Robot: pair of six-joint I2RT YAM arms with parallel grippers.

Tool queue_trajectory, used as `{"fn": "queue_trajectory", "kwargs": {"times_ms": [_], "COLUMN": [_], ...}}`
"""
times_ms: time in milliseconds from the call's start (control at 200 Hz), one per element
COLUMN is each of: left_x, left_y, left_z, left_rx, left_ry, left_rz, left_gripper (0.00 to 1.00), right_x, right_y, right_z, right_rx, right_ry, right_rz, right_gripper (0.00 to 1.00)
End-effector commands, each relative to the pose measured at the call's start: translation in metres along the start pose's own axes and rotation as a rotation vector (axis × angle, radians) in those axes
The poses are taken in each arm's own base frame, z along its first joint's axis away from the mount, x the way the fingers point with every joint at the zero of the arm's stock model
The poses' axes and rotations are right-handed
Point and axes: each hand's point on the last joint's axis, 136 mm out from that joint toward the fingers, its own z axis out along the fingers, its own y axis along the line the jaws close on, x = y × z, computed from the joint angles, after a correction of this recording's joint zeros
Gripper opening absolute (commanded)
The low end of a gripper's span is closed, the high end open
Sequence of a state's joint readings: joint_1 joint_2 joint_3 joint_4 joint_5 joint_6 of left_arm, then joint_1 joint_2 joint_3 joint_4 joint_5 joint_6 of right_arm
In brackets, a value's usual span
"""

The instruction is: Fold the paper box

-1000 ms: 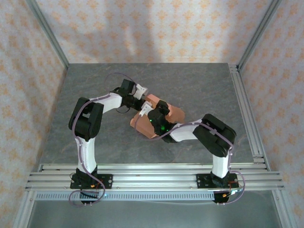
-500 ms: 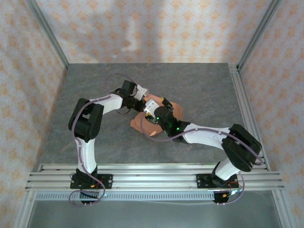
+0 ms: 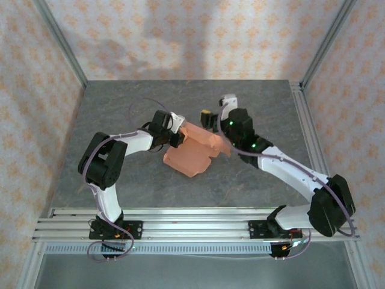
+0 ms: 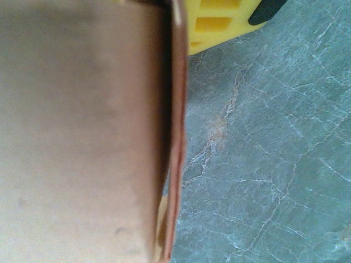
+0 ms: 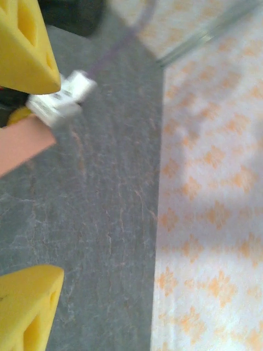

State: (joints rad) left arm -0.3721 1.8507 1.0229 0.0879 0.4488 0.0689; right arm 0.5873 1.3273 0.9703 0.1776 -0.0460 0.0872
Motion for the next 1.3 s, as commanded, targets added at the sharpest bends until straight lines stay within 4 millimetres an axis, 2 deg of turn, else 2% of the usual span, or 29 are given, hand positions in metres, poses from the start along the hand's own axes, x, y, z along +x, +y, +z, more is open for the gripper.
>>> {"fn": "queue_trajectory", "kwargs": {"times_ms": [0,100,195,445,636,791,1041,1296], "left_x": [-0.025,-0.018,-0.01,0.01,0.013,0.013,0.014,0.006], "left_y": [0.002,-0.005,-0.014,-0.026,-0.029,-0.027,-0.026,-0.027], "left_z": [-0.012,-0.01,-0.008,-0.004,0.004,0.01,0.015,0.013], "left_rx": [-0.087,-0.11,-0.098,-0.064,-0.046,-0.048,-0.051,-0.043], "left_ry": [-0.138,-0.132,-0.136,-0.131,-0.118,-0.11,-0.116,-0.159], "left_rz": [0.051,0.082,0.076,0.053,0.037,0.033,0.016,-0.012], "left_gripper": [0.11,0.11,0.11,0.12,0.14,0.14,0.16,0.24], "right_x": [0.019,0.039,0.059,0.094,0.127,0.151,0.189,0.206], "right_y": [-0.011,-0.017,-0.006,0.004,0.008,0.008,-0.005,-0.02], "right_z": [0.018,0.039,0.051,0.069,0.08,0.083,0.081,0.075], "right_rx": [-0.044,-0.053,-0.129,-0.233,-0.302,-0.329,-0.275,-0.201], "right_ry": [0.154,0.32,0.436,0.541,0.606,0.664,0.759,0.806], "right_rz": [0.313,0.391,0.357,0.361,0.354,0.355,0.334,0.286], "right_gripper": [0.78,0.77,0.77,0.73,0.7,0.7,0.64,0.6]}}
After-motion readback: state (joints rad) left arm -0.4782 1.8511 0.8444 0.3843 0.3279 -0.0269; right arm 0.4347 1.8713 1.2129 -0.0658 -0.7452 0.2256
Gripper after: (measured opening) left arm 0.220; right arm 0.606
